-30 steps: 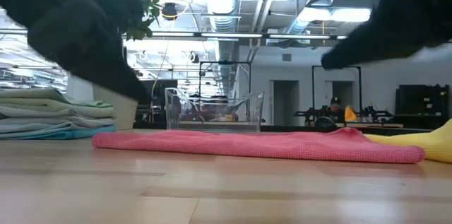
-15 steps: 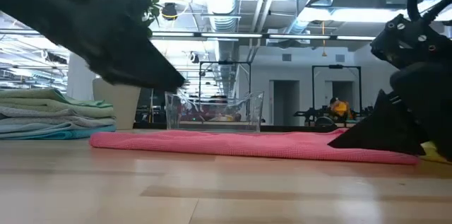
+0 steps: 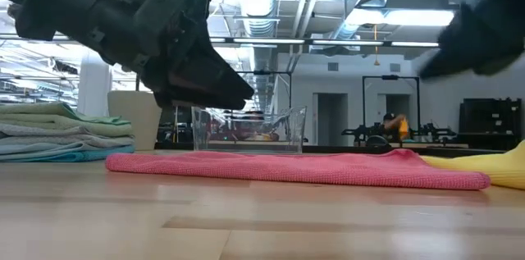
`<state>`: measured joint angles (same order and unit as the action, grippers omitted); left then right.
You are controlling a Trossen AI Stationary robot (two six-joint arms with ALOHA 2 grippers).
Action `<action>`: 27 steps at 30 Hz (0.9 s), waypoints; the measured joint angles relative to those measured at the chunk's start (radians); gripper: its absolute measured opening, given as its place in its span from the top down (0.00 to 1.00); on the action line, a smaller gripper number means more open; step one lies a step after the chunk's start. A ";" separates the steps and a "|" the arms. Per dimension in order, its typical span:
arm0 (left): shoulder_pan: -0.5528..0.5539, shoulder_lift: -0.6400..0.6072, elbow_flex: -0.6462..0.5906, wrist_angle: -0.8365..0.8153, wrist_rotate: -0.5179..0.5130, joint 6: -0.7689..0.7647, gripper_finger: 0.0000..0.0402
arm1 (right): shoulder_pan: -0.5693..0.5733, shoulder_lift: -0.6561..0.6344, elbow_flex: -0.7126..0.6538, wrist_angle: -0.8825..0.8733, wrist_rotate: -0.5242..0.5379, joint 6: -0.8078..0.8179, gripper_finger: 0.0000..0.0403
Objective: Fold microfiber towels
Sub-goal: Fold the pink microfiber cloth
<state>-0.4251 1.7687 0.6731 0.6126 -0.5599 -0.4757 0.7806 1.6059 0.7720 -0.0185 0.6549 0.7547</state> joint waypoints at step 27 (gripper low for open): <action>-0.025 0.000 -0.003 -0.102 -0.002 -0.046 0.59 | 0.000 0.266 0.098 -0.206 -0.065 0.222 0.89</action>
<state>-0.4497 1.7687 0.6704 0.5110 -0.5620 -0.5213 0.7804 1.8721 0.8703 -0.2249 0.5903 0.9767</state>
